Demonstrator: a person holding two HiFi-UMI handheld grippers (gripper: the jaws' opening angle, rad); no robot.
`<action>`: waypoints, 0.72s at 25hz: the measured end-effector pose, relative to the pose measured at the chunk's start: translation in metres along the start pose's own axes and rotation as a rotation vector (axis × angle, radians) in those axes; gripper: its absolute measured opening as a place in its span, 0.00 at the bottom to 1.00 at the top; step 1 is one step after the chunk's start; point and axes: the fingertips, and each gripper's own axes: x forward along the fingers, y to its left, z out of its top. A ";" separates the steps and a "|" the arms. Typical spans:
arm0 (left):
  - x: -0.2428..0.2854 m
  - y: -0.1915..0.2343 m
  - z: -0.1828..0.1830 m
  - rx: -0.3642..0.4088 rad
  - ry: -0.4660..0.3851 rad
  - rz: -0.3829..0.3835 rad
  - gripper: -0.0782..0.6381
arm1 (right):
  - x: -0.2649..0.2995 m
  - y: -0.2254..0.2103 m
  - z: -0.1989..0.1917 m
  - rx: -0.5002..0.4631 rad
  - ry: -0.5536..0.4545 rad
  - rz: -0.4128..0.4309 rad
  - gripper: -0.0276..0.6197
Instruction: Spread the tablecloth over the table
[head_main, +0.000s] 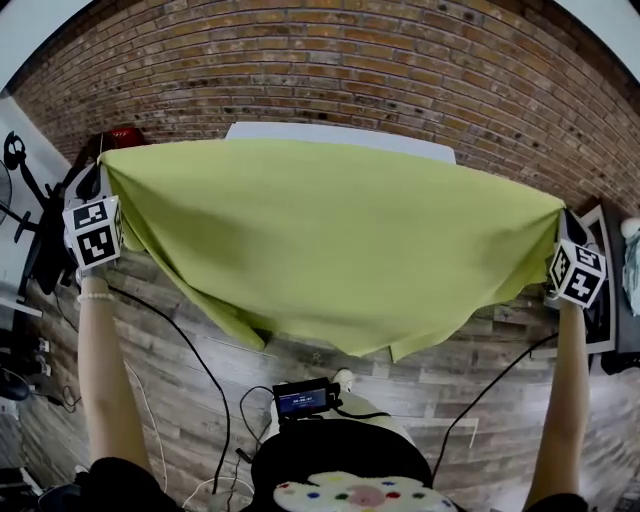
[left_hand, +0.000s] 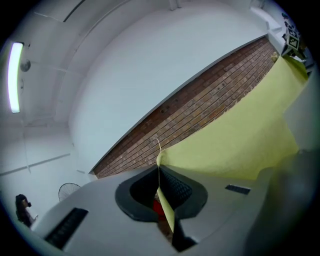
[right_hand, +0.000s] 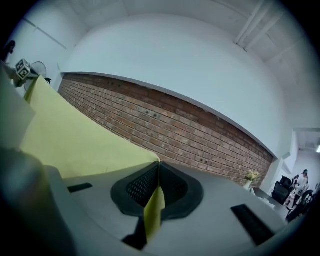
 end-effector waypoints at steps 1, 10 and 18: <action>-0.002 0.000 0.002 -0.006 0.001 0.010 0.13 | 0.003 -0.001 0.000 -0.001 -0.003 0.010 0.09; 0.004 -0.012 0.006 0.010 0.021 0.033 0.13 | 0.033 -0.004 -0.003 -0.016 -0.003 0.045 0.09; 0.058 -0.025 -0.001 -0.008 0.040 0.000 0.13 | 0.055 0.009 0.000 -0.004 0.026 0.024 0.09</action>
